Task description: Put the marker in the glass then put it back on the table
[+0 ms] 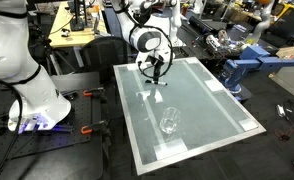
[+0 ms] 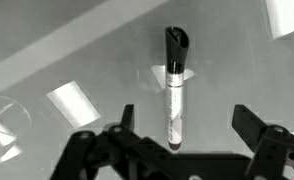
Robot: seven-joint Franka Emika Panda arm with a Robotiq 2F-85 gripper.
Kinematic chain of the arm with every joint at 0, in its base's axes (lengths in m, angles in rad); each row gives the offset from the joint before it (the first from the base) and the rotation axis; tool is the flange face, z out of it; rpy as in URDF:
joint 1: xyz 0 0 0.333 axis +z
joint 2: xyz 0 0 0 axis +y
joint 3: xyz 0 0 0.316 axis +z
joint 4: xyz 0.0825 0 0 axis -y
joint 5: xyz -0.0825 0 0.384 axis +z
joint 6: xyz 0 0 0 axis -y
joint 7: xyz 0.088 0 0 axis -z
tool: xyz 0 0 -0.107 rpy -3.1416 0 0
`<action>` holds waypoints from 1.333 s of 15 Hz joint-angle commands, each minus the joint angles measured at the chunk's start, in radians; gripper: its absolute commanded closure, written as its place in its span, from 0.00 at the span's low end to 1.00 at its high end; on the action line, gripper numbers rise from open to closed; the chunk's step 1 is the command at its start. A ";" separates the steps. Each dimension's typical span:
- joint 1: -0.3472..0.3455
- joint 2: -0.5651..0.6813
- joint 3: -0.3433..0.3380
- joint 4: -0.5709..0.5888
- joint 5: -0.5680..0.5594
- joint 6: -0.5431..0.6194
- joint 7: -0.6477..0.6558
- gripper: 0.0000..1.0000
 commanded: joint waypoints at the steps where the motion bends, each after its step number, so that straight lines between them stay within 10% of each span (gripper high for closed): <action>1: 0.023 0.041 -0.023 0.032 0.047 0.027 -0.036 0.00; 10: 0.018 0.078 -0.018 0.060 0.110 0.019 -0.066 0.02; 20: 0.021 0.091 -0.018 0.074 0.156 0.020 -0.105 0.82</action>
